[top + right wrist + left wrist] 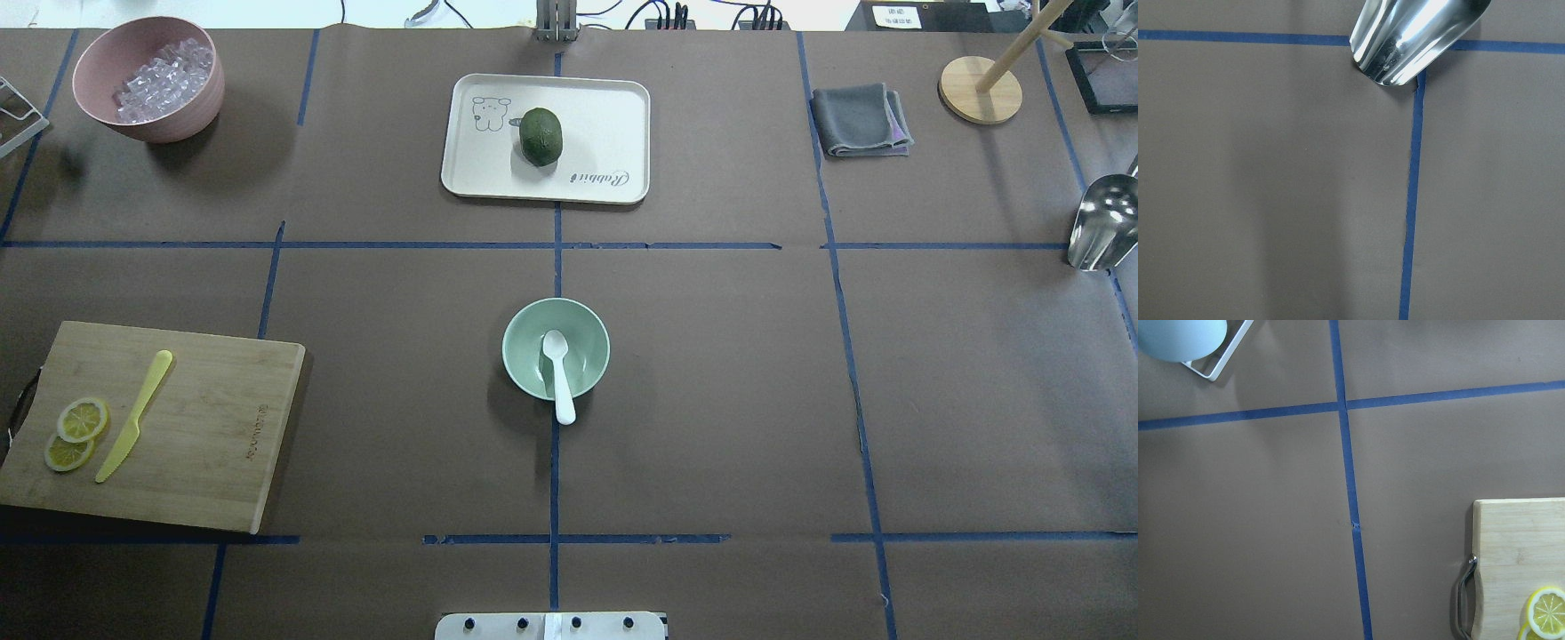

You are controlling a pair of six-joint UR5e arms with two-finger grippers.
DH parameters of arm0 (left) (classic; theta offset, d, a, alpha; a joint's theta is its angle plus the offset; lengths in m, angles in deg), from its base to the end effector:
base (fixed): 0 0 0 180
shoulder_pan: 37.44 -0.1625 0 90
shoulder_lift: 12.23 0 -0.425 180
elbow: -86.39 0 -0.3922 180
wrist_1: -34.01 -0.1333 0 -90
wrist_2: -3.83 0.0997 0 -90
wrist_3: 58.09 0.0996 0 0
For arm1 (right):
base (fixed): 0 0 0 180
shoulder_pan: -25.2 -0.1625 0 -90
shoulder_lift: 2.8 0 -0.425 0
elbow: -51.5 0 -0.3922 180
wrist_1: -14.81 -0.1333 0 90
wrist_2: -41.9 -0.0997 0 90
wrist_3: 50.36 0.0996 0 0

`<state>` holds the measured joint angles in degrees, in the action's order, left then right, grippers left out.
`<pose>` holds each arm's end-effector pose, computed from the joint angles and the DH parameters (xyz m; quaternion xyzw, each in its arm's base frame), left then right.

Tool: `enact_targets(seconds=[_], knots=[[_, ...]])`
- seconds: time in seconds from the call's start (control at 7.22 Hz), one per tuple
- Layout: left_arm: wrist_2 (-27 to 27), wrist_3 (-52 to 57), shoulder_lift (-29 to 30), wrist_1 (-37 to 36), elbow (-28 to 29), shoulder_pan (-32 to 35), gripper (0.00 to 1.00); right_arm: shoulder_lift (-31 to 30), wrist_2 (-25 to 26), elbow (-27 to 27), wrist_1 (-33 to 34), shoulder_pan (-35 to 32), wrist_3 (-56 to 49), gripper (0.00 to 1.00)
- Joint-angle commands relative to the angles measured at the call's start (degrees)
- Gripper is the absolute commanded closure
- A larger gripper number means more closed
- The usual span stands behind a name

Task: Place spoon in bowl

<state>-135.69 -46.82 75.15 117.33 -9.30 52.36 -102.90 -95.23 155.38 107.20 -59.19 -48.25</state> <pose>-0.0559 -0.4678 0.6369 0.0119 0.4194 0.0776 0.9044 0.0191 -0.4220 0.6204 -0.0158 -0.3996 -0.0328 0.9160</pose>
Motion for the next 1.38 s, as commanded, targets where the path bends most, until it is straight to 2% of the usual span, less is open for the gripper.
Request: enact_targets(seconds=[0.0, 0.28, 1.25], knots=[[1.17, 1.30, -0.10, -0.27, 0.76, 0.20, 0.00, 0.61, 0.02, 0.61, 0.33, -0.07, 0.00, 0.00], [3.72, 1.30, -0.19, -0.27, 0.50, 0.11, 0.00, 0.53, -0.16, 0.53, 0.69, -1.55, -0.35, 0.00], [3.90, 1.39, -2.21, -0.27, -0.55, 0.11, 0.00, 0.00, 0.02, 0.17, 0.51, -4.38, 0.00, 0.00]])
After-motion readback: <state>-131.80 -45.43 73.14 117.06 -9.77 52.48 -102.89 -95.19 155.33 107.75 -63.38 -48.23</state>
